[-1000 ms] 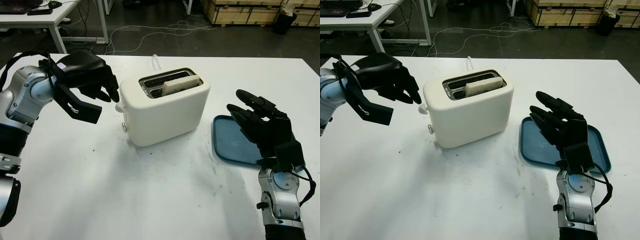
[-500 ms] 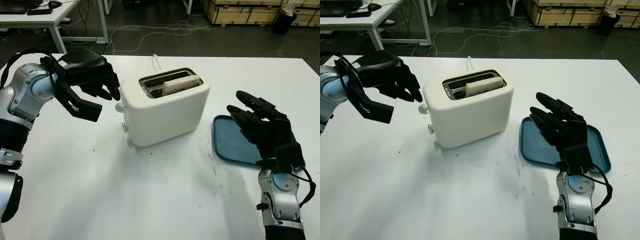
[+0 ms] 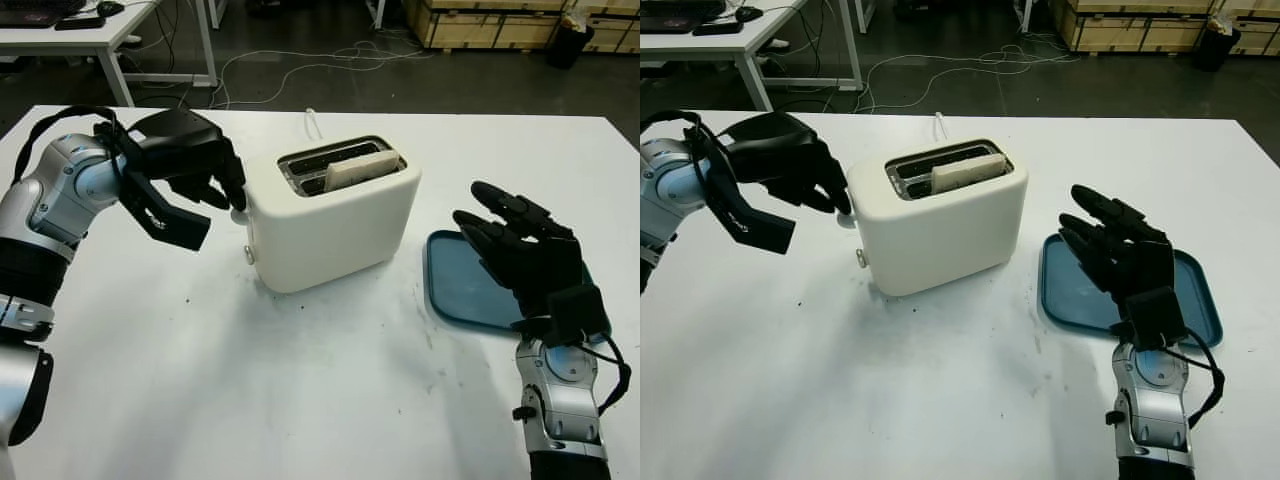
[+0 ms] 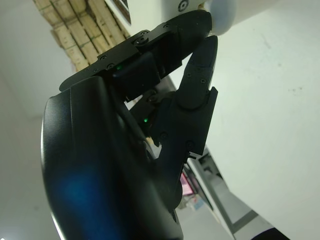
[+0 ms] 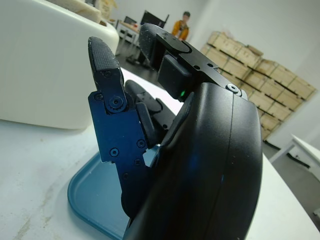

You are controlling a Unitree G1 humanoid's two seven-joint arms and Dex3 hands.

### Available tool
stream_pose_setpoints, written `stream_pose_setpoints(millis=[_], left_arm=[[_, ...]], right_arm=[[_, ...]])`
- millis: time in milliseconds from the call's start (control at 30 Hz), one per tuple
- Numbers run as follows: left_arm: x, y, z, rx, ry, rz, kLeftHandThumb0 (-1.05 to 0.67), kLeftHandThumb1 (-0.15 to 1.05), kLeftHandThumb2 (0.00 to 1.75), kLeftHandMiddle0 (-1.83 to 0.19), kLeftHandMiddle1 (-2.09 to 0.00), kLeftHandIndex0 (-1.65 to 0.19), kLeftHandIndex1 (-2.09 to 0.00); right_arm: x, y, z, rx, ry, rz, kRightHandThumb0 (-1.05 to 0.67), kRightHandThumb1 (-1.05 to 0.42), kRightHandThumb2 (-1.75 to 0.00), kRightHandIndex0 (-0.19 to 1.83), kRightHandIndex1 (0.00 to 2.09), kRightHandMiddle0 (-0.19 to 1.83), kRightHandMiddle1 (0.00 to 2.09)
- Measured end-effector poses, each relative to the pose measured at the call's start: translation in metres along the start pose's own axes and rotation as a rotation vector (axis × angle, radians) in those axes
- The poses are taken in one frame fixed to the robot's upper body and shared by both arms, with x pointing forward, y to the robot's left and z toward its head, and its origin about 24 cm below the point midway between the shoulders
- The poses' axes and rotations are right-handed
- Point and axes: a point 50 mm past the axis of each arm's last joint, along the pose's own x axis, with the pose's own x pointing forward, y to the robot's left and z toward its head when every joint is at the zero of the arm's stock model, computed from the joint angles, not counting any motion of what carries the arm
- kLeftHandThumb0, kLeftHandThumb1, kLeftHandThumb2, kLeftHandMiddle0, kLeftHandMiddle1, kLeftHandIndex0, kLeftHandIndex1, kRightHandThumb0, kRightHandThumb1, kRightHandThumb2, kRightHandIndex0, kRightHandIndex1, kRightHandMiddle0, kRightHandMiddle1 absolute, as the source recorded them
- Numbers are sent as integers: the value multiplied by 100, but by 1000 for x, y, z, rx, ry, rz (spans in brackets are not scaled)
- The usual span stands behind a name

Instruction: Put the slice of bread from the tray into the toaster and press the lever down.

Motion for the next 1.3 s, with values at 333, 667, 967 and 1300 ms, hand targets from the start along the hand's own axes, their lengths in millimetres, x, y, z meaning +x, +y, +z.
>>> stream_pose_setpoints(millis=[333, 667, 967, 1300], left_arm=[[2, -3, 1, -15, -7, -27, -42, 85, 0, -98, -103, -133, -1], [3, -6, 0, -41, -16, -22, -40, 83, 0, -99, -101, -132, -1], [6, -13, -4, -57, 8, -8, -35, 82, 0, -97, -98, -131, 0], [22, -85, -10, -236, 152, 97, -31, 89, 1, -84, -107, -124, 0]], right_arm=[[0, 0, 0, 1, 0, -1, -46, -84, 0, 96, 0, 84, 0], [0, 0, 0, 0, 0, -1, -47, -84, 0, 95, 0, 84, 0], [0, 0, 0, 2, 0, -1, -45, -84, 0, 96, 0, 85, 0], [-1, 1, -1, 17, 3, 1, -47, -84, 0, 94, 0, 84, 0]])
